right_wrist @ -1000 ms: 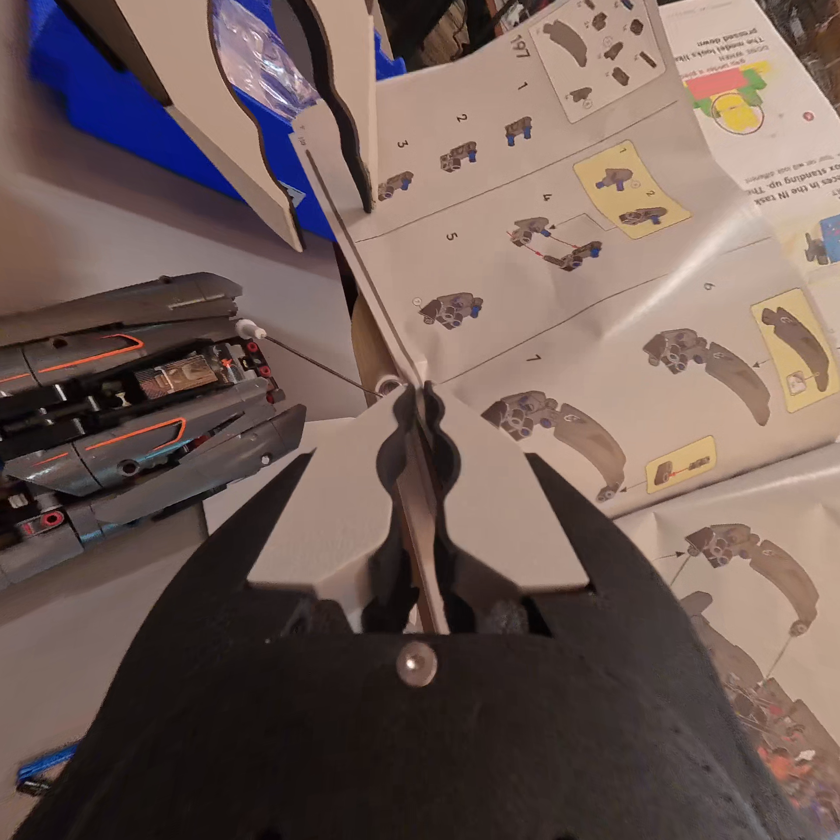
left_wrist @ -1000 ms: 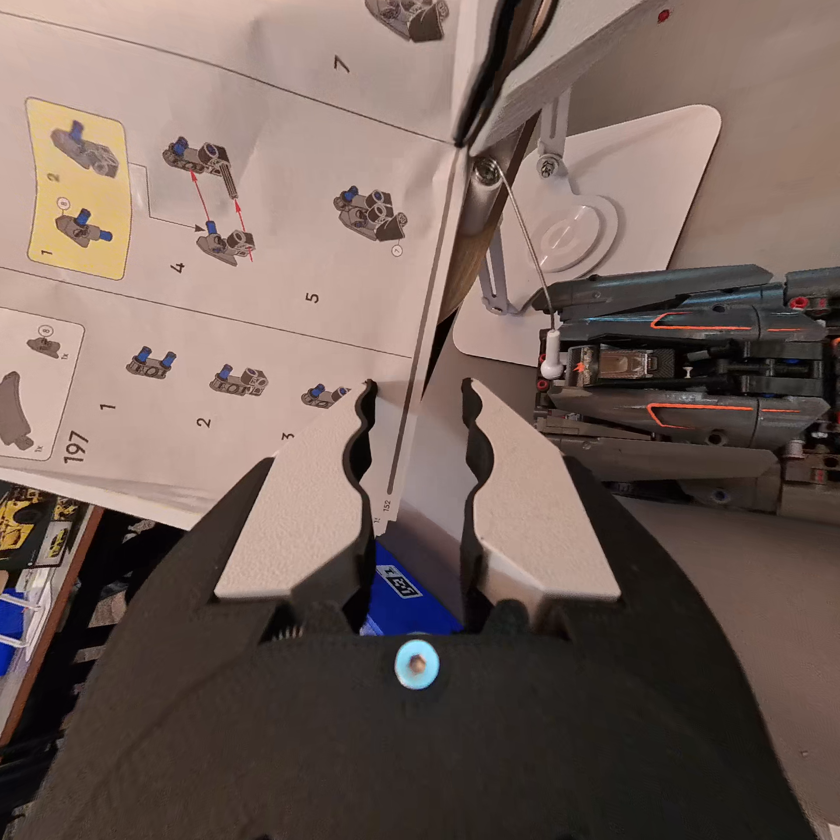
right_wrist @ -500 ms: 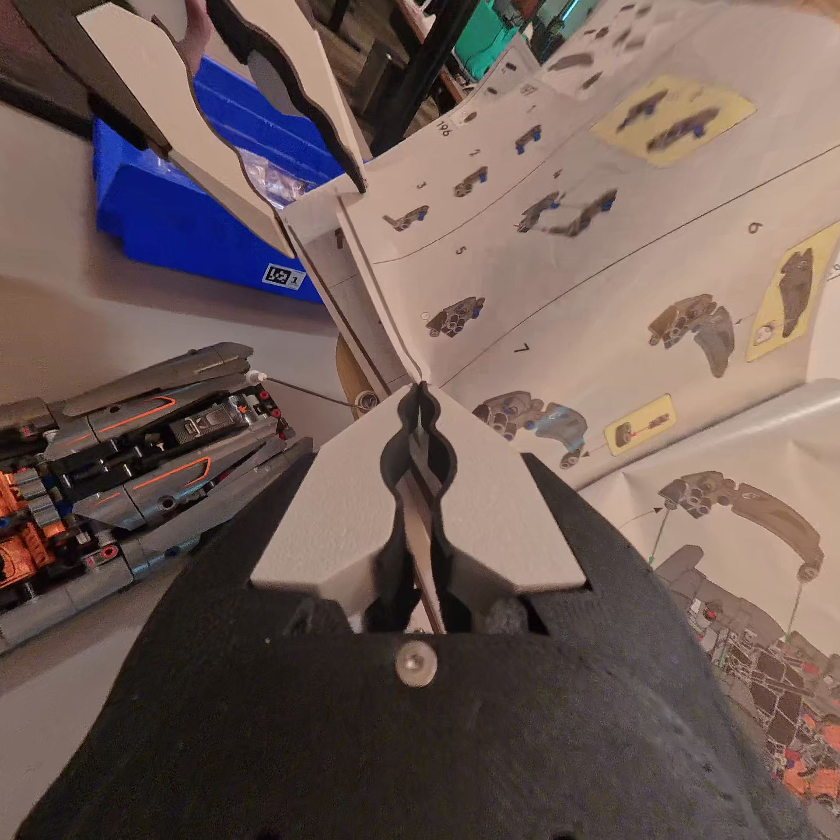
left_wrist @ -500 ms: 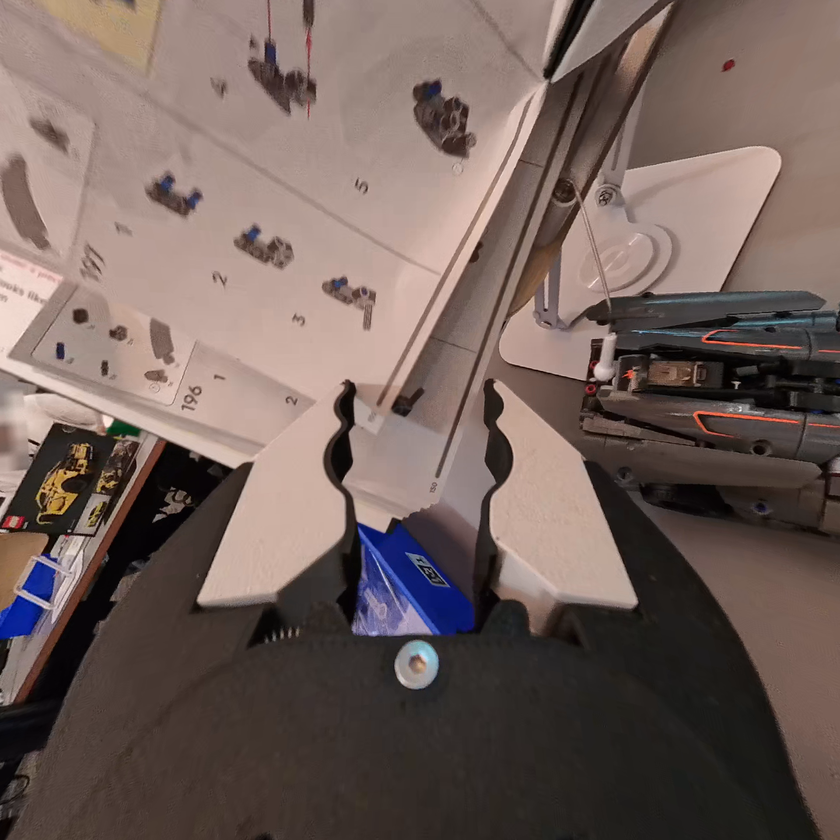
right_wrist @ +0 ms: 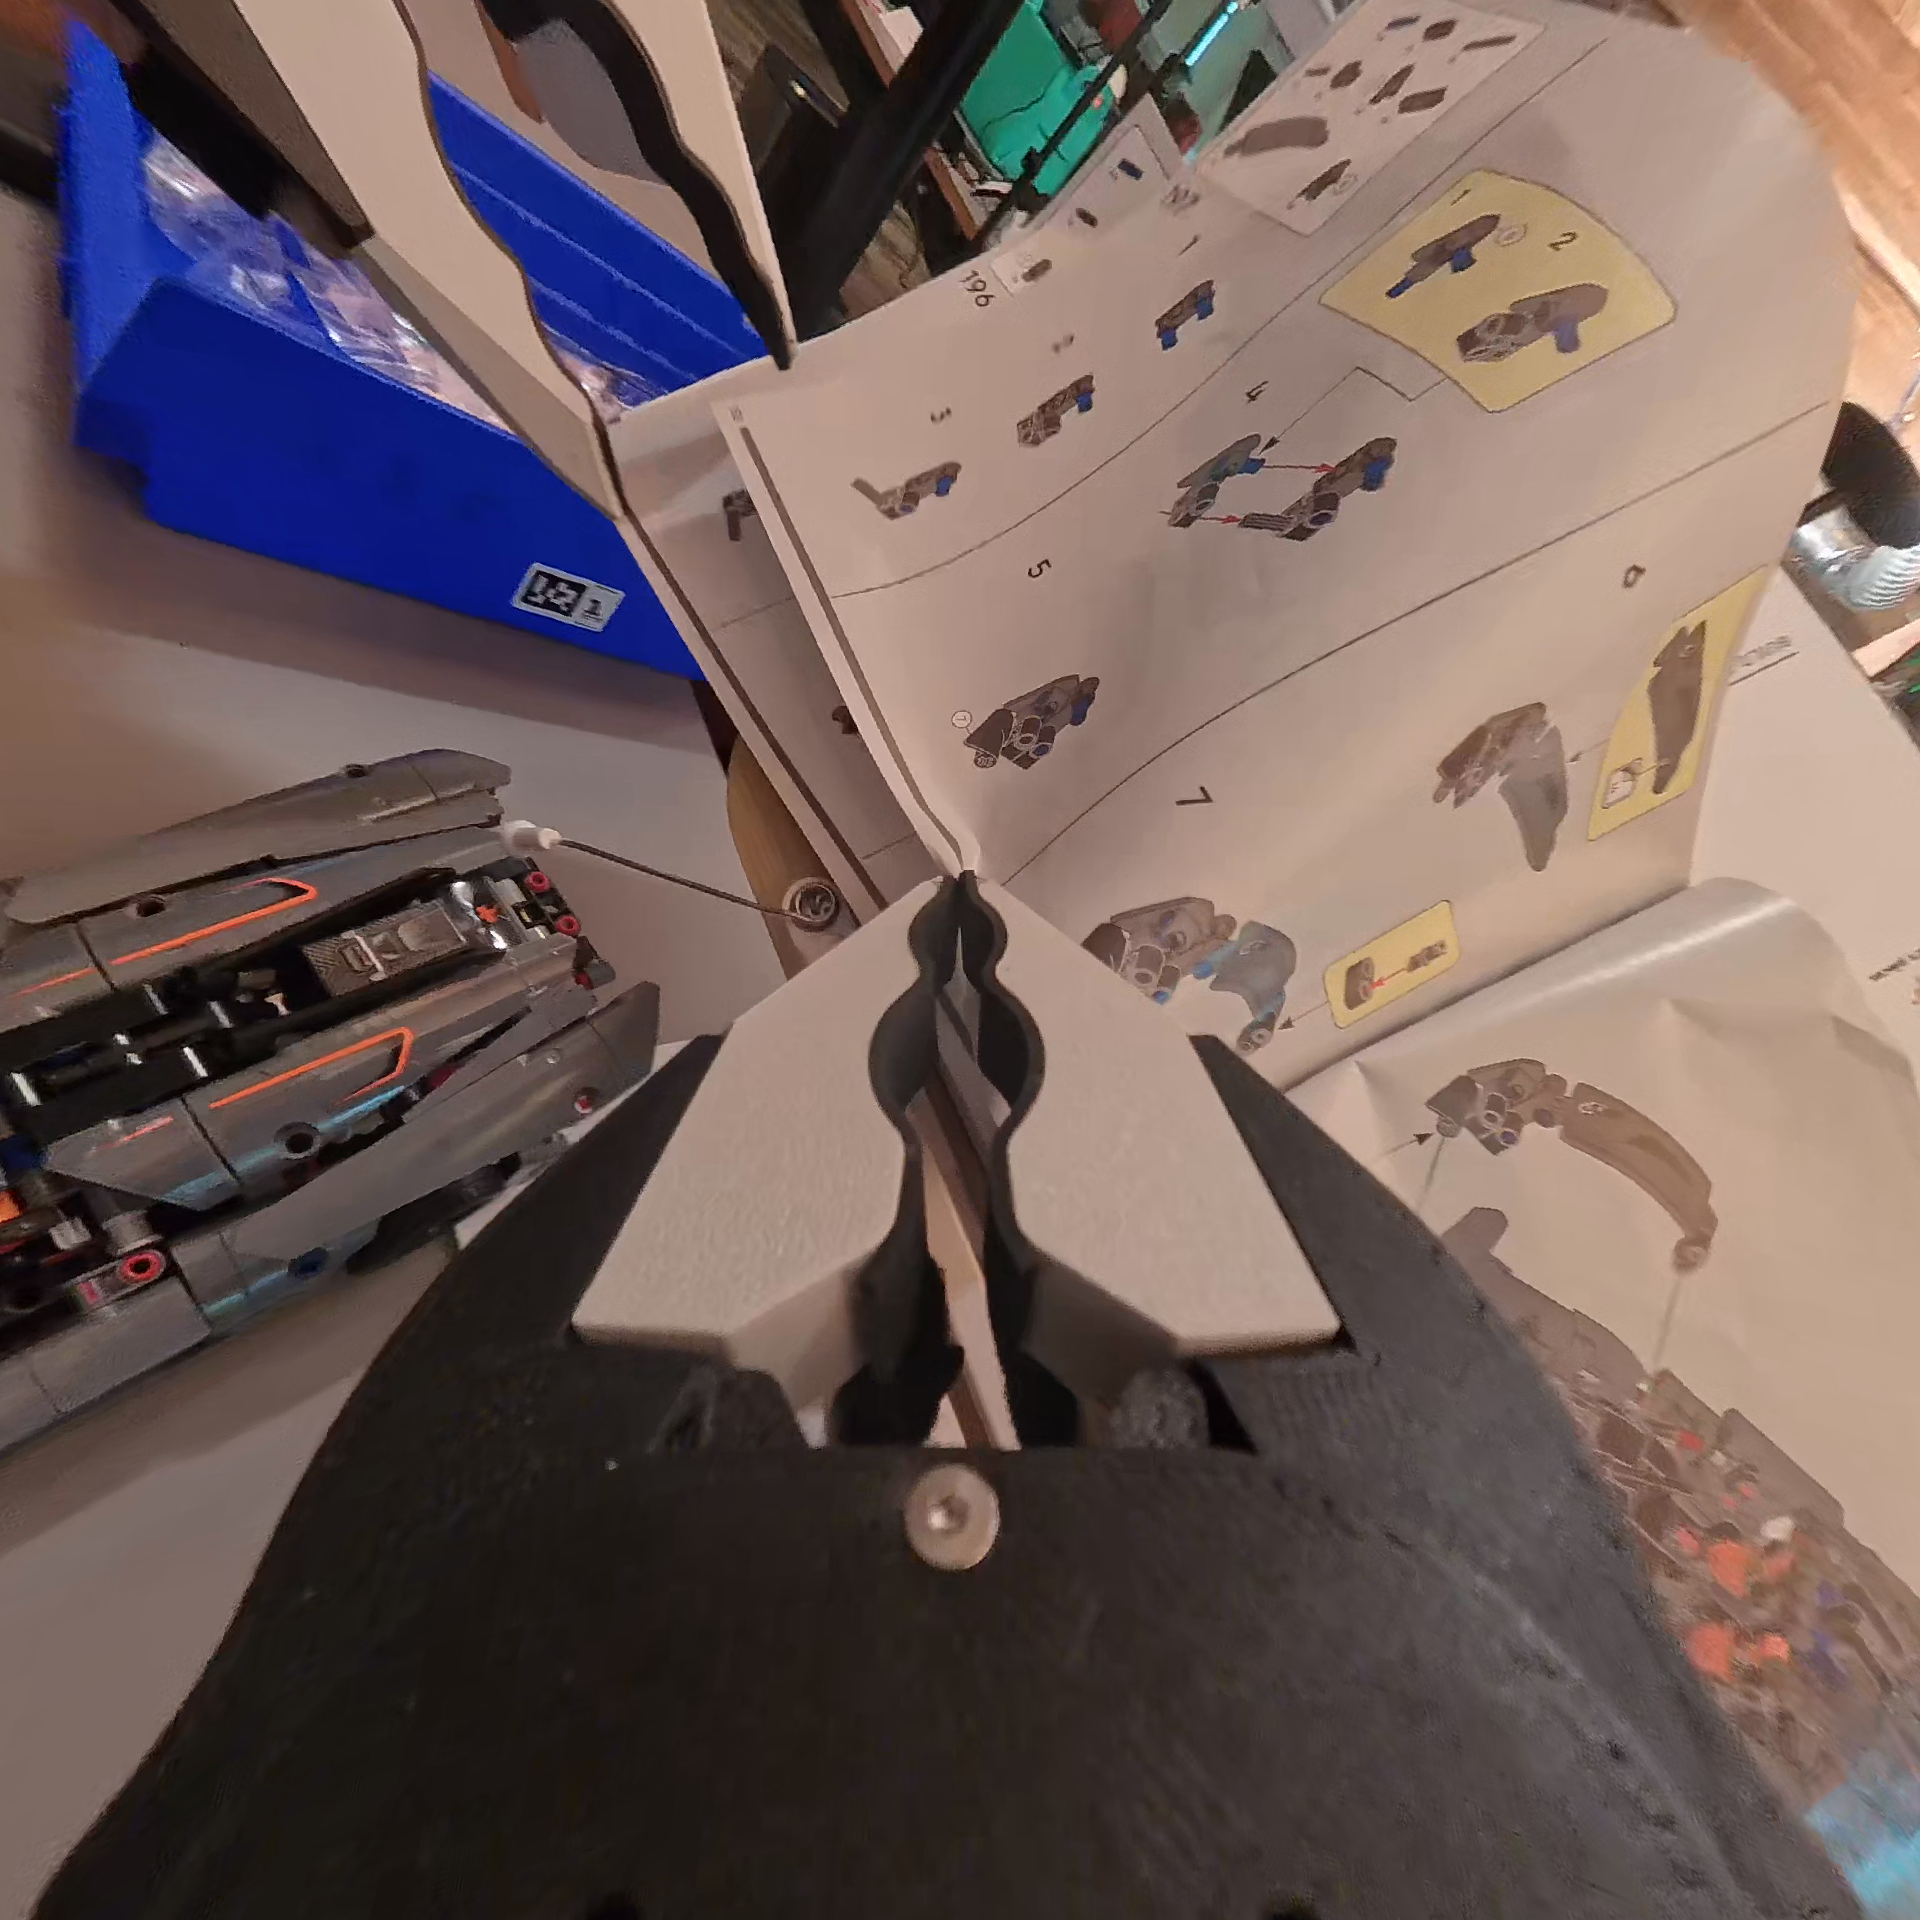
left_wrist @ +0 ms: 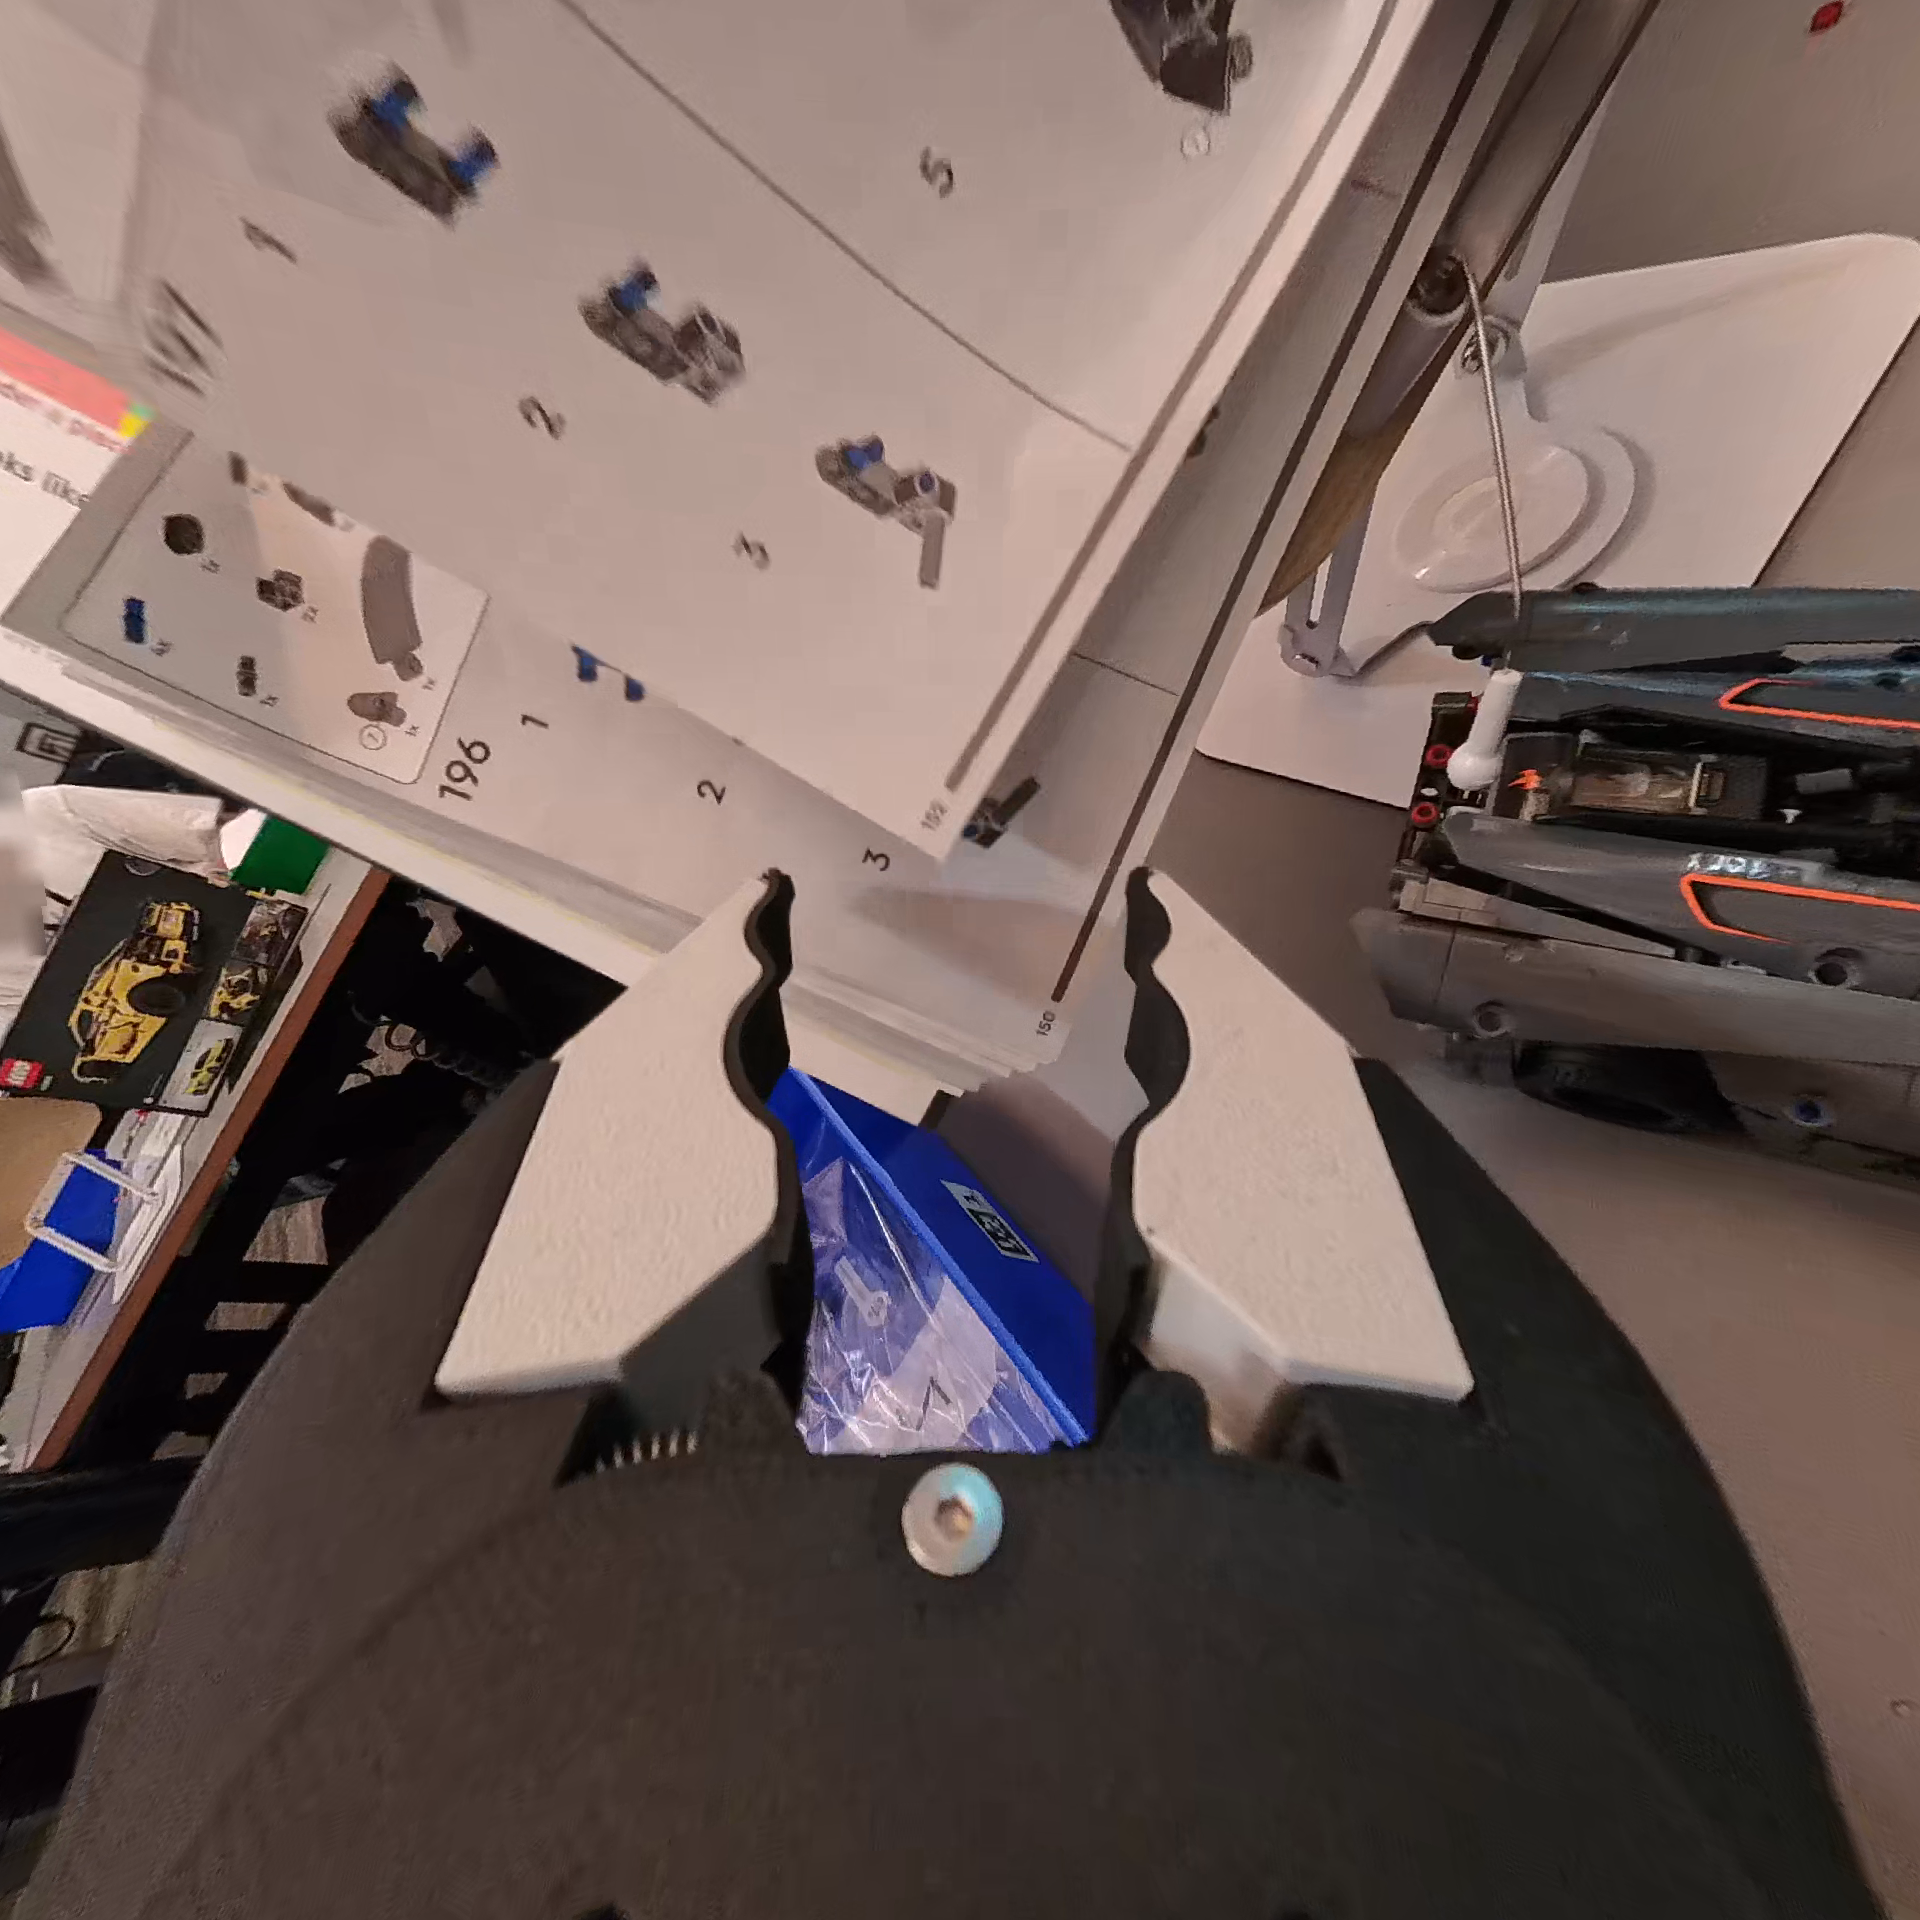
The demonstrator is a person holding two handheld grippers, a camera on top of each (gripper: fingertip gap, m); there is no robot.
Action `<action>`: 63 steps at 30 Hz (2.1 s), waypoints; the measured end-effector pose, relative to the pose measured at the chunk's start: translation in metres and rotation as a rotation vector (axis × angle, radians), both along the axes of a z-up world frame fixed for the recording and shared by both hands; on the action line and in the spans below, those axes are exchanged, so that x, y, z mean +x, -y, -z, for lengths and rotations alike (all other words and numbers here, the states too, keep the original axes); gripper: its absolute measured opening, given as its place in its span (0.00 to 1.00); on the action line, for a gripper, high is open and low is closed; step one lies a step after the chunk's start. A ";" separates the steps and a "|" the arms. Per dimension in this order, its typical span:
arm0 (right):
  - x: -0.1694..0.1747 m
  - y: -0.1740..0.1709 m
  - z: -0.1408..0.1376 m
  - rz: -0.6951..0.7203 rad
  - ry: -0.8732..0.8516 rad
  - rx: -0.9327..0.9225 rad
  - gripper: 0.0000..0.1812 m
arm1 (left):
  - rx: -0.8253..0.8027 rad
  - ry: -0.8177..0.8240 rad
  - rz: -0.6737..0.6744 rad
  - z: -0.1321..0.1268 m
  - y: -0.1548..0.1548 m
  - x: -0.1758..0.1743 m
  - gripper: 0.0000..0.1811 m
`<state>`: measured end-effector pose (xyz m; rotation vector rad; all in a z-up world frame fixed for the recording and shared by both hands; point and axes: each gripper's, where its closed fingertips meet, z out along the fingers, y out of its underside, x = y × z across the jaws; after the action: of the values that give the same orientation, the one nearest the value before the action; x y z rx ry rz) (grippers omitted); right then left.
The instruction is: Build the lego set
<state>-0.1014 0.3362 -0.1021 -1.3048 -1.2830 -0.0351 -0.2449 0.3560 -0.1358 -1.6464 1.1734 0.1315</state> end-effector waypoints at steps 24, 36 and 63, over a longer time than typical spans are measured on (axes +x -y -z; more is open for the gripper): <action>0.137 0.003 -0.007 0.358 -0.261 -0.015 0.00 | -0.007 -0.052 -0.026 0.013 -0.007 -0.004 0.36; 0.025 0.031 -0.012 0.103 -0.024 0.092 0.18 | -0.002 -0.073 -0.029 0.016 -0.008 -0.003 0.33; 0.031 -0.015 0.011 0.127 -0.124 -0.177 0.20 | -0.009 -0.062 -0.038 0.013 -0.007 -0.010 0.31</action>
<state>-0.0708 0.3517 -0.1129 -1.5153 -1.1160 0.0705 -0.2548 0.3626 -0.1486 -1.6838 1.1910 0.2026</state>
